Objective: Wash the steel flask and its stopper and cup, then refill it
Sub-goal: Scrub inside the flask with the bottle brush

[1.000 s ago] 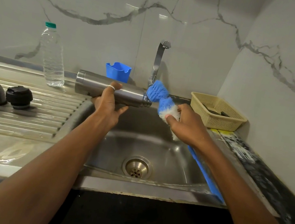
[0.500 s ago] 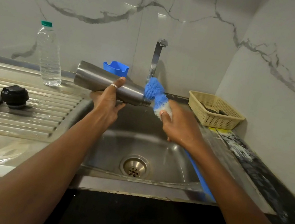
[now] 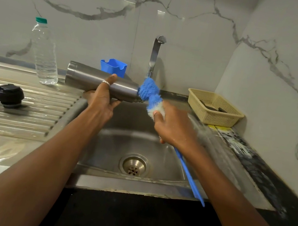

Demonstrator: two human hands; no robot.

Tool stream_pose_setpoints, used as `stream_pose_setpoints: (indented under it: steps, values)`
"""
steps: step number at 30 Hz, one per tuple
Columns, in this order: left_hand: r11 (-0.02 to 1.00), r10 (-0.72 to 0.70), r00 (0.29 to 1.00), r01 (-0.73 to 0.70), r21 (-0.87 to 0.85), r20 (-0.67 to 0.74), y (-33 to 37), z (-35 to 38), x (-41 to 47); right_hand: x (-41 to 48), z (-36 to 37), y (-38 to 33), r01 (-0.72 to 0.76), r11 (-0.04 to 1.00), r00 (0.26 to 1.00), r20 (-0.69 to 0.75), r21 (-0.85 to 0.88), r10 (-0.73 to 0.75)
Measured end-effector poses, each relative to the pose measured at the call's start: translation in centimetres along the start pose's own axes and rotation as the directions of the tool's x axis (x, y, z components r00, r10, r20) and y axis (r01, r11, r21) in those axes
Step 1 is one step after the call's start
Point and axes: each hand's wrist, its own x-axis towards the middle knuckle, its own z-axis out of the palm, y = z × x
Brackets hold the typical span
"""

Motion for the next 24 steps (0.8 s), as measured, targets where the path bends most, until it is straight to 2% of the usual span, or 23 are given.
stream_pose_setpoints:
  steps: [5, 11, 16, 24]
  values:
    - [0.999, -0.017, 0.994, 0.013, 0.033, 0.112, 0.1, 0.3, -0.4, 1.5, -0.5, -0.4, -0.043, 0.999, 0.998, -0.044, 0.002, 0.043]
    - [0.999, 0.003, 0.998, -0.005, 0.031, 0.058, 0.6, 0.1, -0.2, -0.4, -0.3, -0.2, -0.018, 1.000, 1.000, 0.013, 0.013, 0.018]
    - [0.996, -0.011, 0.987, -0.004, 0.091, 0.158, 0.1, 0.6, -1.0, 1.2, -0.6, -0.8, -0.063, 0.997, 0.998, -0.021, 0.042, 0.064]
    - [0.998, -0.003, 1.000, 0.004, -0.067, 0.017, 0.7, 0.2, 0.0, -0.3, -0.1, -1.4, -0.058, 0.994, 0.997, 0.047, 0.090, 0.054]
